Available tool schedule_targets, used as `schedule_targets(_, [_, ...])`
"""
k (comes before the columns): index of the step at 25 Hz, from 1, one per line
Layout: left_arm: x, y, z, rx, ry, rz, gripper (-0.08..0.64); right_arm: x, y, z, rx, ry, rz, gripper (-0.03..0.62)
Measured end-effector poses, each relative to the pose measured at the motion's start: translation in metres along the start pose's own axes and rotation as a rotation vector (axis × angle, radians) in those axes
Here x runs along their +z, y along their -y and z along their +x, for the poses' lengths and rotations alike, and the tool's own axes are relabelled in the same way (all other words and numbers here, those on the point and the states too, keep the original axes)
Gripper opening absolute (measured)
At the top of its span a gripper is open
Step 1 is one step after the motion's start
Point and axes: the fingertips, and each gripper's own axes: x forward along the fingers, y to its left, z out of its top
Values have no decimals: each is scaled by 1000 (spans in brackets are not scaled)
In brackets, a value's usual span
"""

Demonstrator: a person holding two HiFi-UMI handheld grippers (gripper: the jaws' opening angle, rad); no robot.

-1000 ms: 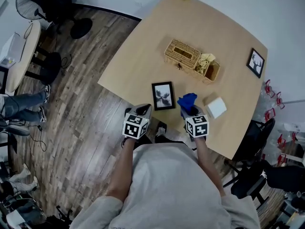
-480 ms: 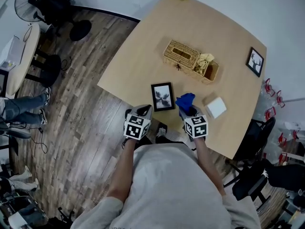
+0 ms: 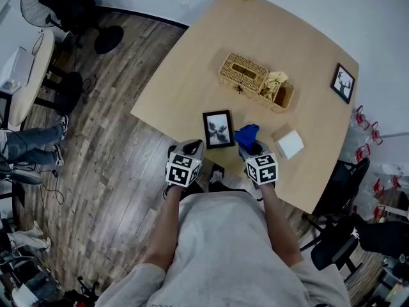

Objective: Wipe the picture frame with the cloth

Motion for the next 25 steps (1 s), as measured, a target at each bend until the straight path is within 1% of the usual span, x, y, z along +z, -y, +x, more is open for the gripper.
schedule_targets(7, [2, 2, 4, 0, -8, 6, 52, 1, -1, 2, 21, -7, -12, 107])
schedule_targets(25, [4, 1, 8, 1, -15, 13, 52, 3, -2, 6, 36, -9, -23, 107])
